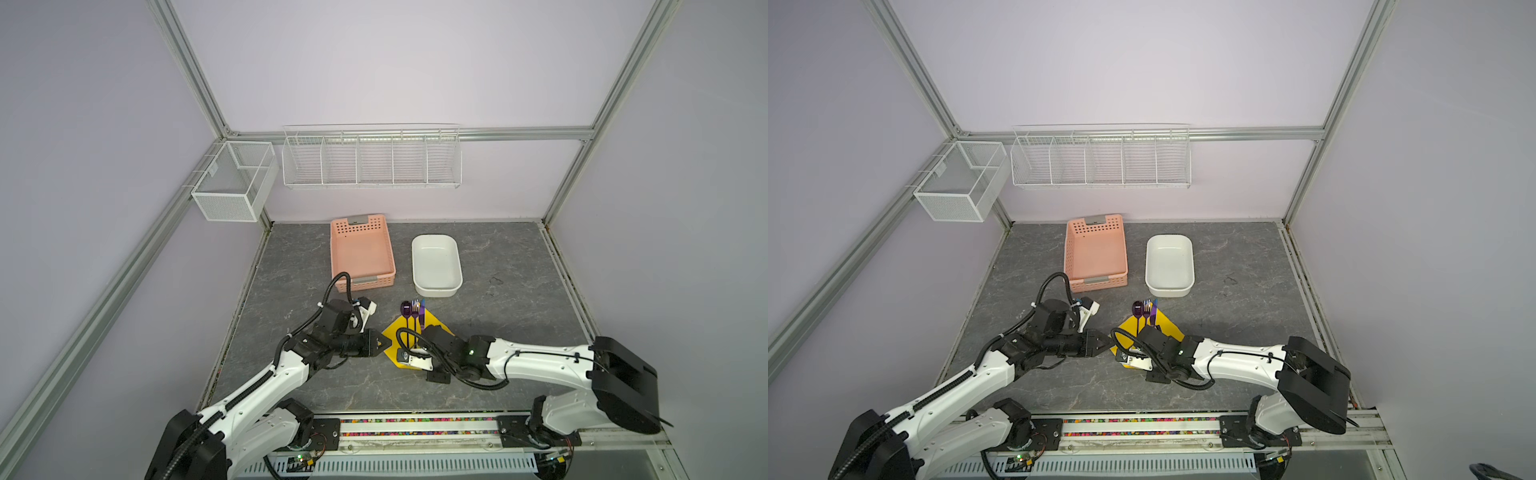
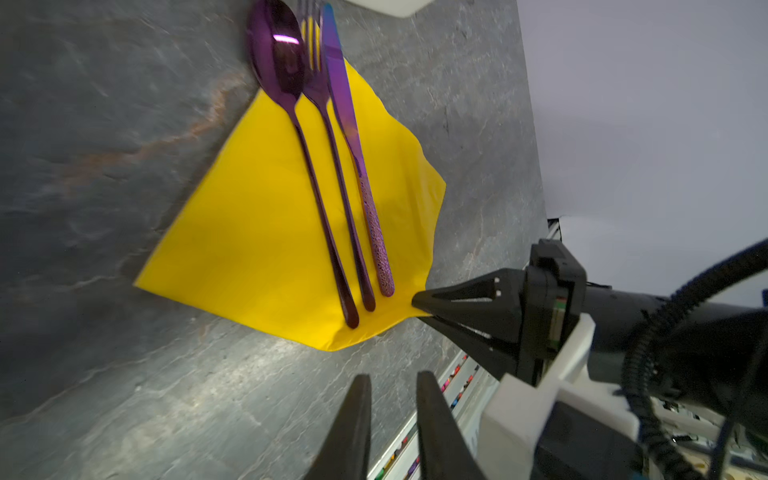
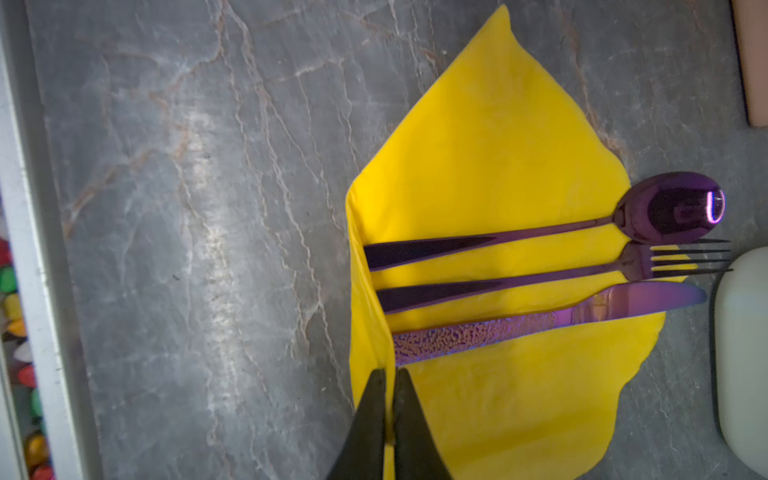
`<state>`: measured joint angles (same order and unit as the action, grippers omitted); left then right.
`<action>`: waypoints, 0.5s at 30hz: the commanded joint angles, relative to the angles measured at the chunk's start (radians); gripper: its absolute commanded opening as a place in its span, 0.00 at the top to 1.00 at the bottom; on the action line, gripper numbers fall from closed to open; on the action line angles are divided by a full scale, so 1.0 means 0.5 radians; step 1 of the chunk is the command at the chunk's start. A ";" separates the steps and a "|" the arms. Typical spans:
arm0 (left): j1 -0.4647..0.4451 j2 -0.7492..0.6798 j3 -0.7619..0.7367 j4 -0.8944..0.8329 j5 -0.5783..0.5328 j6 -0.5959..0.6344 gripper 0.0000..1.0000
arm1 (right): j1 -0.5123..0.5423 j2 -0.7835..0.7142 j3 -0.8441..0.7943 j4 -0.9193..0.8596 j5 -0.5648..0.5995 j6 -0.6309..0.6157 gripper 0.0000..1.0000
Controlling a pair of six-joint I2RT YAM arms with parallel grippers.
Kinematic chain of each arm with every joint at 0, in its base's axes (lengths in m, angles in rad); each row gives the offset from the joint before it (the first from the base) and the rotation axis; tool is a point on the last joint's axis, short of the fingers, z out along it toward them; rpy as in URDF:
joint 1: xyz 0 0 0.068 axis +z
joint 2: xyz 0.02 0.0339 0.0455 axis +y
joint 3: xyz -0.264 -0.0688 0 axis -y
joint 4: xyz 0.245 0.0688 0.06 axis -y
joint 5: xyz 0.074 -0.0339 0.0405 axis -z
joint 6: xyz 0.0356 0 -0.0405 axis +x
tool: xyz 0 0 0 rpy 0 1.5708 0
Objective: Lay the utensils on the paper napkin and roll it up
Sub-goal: 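Move the right gripper to the near napkin corner while the left gripper approaches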
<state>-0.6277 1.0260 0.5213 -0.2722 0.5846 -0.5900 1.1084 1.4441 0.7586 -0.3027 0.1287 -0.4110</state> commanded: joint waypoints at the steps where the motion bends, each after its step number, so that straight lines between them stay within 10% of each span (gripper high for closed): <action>1: -0.096 0.086 -0.028 0.210 0.110 -0.123 0.79 | -0.044 0.058 0.038 -0.030 -0.072 0.002 0.90; 15: -0.252 0.493 -0.066 0.457 0.171 -0.327 0.81 | -0.137 0.092 0.047 0.146 -0.179 0.062 0.90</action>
<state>-0.7475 1.2652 0.5003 -0.0929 0.6559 -0.7231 1.0454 1.4948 0.7761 -0.2733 0.0788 -0.3878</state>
